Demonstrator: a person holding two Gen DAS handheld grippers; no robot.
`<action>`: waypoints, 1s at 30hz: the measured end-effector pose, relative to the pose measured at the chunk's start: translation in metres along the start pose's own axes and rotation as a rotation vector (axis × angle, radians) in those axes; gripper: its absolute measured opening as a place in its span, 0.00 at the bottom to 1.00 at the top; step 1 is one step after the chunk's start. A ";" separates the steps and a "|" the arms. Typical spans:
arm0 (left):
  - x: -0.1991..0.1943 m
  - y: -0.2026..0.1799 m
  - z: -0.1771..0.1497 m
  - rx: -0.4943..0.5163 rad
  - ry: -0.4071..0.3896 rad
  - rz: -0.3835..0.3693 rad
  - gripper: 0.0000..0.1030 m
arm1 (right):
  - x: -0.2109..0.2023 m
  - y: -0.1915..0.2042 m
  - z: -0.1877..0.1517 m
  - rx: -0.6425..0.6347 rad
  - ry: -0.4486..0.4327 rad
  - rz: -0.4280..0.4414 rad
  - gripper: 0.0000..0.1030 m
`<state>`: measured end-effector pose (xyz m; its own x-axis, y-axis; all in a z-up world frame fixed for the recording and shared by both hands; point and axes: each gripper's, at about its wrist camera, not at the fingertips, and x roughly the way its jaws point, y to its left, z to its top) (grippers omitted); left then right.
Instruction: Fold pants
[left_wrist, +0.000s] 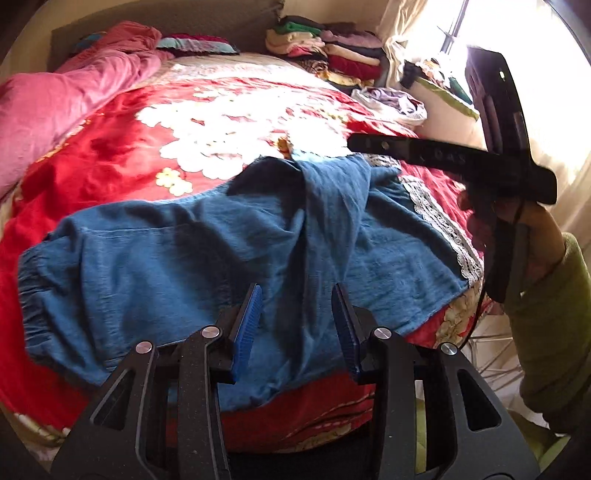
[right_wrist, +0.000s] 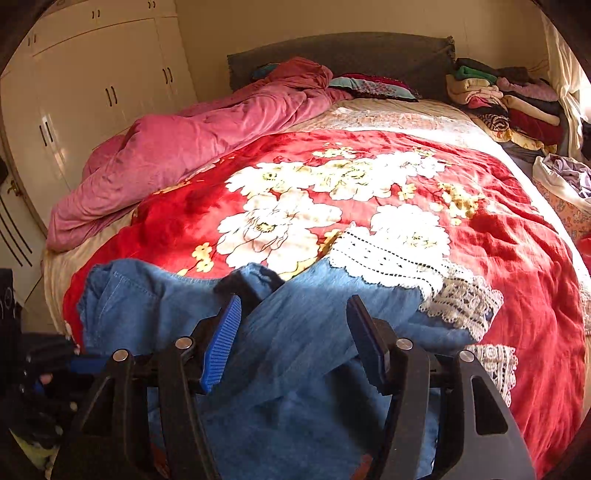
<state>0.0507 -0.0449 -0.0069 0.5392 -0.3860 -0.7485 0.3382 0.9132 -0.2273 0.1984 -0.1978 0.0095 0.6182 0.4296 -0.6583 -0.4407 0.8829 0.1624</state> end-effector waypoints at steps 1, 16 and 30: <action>0.009 -0.003 0.001 0.003 0.019 -0.014 0.31 | 0.006 -0.003 0.006 -0.002 0.006 0.005 0.58; 0.063 -0.016 0.008 -0.035 0.082 -0.083 0.09 | 0.128 -0.032 0.058 0.017 0.206 -0.114 0.60; 0.055 -0.012 0.007 -0.042 0.055 -0.109 0.12 | 0.095 -0.070 0.056 0.088 0.132 -0.082 0.14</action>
<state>0.0813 -0.0777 -0.0411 0.4578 -0.4767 -0.7505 0.3595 0.8713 -0.3341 0.3242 -0.2077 -0.0230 0.5562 0.3319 -0.7619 -0.3300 0.9296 0.1640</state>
